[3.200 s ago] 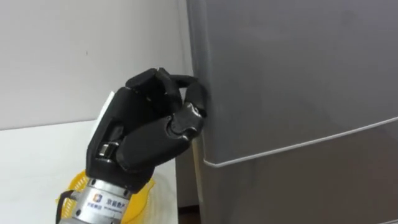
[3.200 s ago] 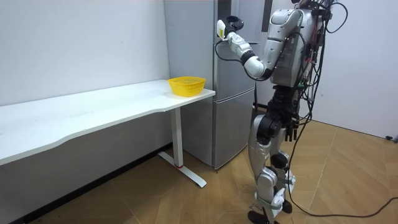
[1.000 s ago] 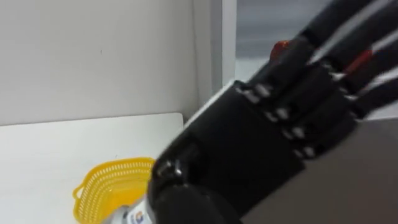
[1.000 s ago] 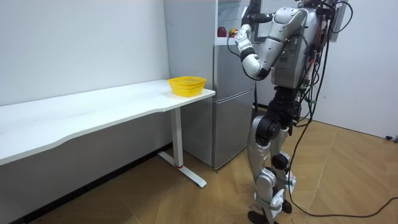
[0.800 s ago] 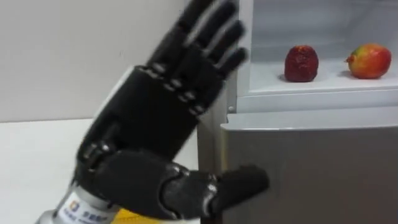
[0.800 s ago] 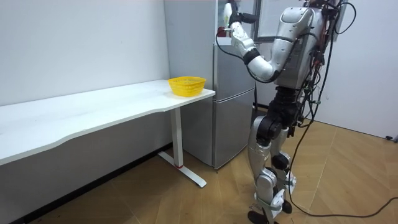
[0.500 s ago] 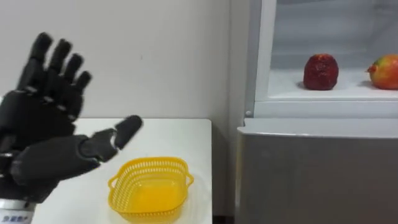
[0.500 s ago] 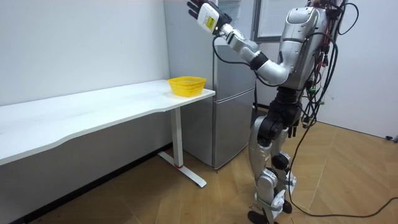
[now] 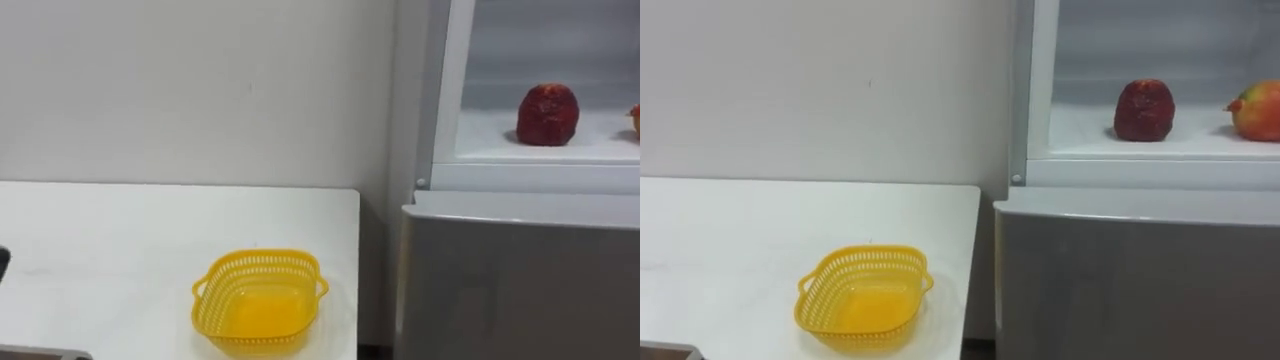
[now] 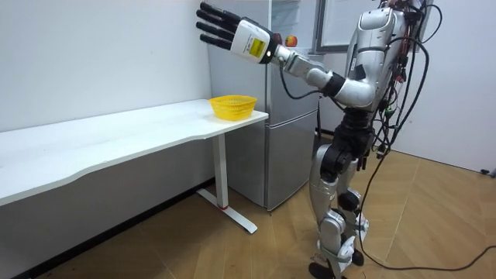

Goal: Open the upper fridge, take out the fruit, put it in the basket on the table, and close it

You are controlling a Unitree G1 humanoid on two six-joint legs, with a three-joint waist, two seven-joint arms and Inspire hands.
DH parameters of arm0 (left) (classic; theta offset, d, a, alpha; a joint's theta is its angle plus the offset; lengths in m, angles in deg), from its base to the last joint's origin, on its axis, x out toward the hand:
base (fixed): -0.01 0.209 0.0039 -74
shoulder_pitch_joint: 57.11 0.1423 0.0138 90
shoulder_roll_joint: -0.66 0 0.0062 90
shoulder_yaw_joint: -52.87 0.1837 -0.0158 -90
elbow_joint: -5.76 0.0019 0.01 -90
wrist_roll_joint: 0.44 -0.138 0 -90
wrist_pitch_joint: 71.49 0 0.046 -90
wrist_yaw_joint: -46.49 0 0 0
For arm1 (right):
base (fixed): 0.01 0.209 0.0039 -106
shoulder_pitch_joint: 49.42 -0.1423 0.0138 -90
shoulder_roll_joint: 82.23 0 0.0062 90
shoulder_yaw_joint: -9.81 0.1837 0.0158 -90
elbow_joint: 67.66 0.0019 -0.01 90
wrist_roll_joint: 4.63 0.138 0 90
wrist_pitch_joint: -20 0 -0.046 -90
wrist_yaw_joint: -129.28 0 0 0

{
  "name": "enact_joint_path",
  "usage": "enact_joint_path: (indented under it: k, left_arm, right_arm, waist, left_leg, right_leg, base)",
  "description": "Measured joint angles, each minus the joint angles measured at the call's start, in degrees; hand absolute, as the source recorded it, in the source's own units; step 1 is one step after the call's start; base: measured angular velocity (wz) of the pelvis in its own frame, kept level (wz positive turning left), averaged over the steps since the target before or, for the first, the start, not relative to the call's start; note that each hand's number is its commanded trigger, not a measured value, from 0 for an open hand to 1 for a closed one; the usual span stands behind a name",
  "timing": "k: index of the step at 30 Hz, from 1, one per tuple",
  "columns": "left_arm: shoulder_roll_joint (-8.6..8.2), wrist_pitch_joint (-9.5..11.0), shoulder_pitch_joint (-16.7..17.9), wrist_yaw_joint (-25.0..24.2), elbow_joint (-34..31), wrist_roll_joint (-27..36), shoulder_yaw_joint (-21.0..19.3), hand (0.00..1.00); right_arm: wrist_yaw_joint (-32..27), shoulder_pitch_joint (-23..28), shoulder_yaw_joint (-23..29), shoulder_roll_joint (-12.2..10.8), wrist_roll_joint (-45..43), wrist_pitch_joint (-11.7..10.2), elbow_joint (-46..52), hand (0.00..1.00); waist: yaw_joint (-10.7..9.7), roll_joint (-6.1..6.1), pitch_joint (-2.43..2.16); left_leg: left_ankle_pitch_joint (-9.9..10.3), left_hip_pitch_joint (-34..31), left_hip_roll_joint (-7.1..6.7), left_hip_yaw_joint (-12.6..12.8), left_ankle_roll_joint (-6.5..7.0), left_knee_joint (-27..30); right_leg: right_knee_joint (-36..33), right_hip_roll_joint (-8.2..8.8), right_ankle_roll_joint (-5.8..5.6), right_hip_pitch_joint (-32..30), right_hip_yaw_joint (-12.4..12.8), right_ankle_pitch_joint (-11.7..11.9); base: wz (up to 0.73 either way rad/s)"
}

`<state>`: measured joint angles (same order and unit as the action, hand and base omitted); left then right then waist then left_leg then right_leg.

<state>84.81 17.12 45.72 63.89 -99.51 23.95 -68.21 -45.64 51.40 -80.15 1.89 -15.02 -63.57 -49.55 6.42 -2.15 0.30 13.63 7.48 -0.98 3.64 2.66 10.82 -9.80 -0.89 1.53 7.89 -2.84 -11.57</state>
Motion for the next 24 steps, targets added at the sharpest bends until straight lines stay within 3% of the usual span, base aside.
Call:
enact_joint_path:
  k: [3, 5, 8, 11, 15, 24]
  left_arm:
    - [-0.11, 0.25, 1.41, 0.00, 8.18, -0.70, 1.75, 0.00]
    - [-0.15, 0.19, 3.94, -0.39, 17.89, -7.08, 5.65, 0.00]
    - [-0.20, -0.22, 4.72, -0.98, 30.42, -13.01, 10.69, 0.00]
    - [-0.21, -0.57, 4.70, -1.97, 39.78, -13.37, 13.74, 0.00]
    - [-0.18, -0.77, 4.20, -3.80, 52.96, -13.93, 15.45, 0.00]
    - [-0.50, -1.26, 4.87, -9.68, 65.24, -18.01, 15.59, 0.00]
  right_arm:
    - [0.15, 0.64, 0.07, 0.24, 0.04, 0.49, 0.39, 0.00]
    - [0.82, 0.62, 0.10, 0.55, 0.04, 0.57, 0.70, 0.00]
    - [1.47, 0.44, 0.12, 0.66, -0.21, 0.42, 0.84, 0.00]
    - [2.02, -0.30, 0.13, 0.89, 0.36, 0.39, 0.73, 0.00]
    - [2.06, -0.62, 0.09, 1.73, 1.04, -0.17, 0.86, 0.00]
    - [3.21, 0.76, 0.58, 1.81, -0.01, -0.08, 0.57, 0.00]
  waist:
    - [0.05, 0.23, -0.06]
    - [0.02, 0.51, -0.22]
    - [-0.44, 0.63, -0.37]
    - [-0.76, 1.43, -0.04]
    - [-1.39, 1.30, -0.04]
    - [-1.99, 0.50, 0.03]
  left_leg:
    - [0.01, 0.02, -0.03, -0.55, -0.03, 0.02]
    - [0.05, 0.13, -0.02, -0.58, -0.09, -0.03]
    - [0.05, 0.00, -0.02, -0.75, -0.10, 0.10]
    - [0.31, -0.04, 0.12, -0.74, -0.23, 0.53]
    - [0.99, 0.01, 0.19, -0.54, -0.16, 0.72]
    - [0.98, 0.34, 0.29, -0.37, -0.16, 0.55]
  right_leg:
    - [0.01, 0.09, 0.06, 0.23, -0.41, -0.22]
    - [0.10, 0.08, 0.06, 0.36, -0.51, -0.23]
    - [0.11, 0.12, 0.08, 0.55, -0.82, -0.24]
    - [0.15, 0.10, 0.12, 0.89, -0.76, -0.26]
    - [0.29, -0.10, 0.08, 1.25, -0.51, -0.28]
    - [0.11, -0.11, 0.08, 1.14, -0.56, -0.28]
  base:
    - [0.10]
    - [0.00]
    - [0.04]
    - [0.04]
    - [-0.06]
    - [0.00]
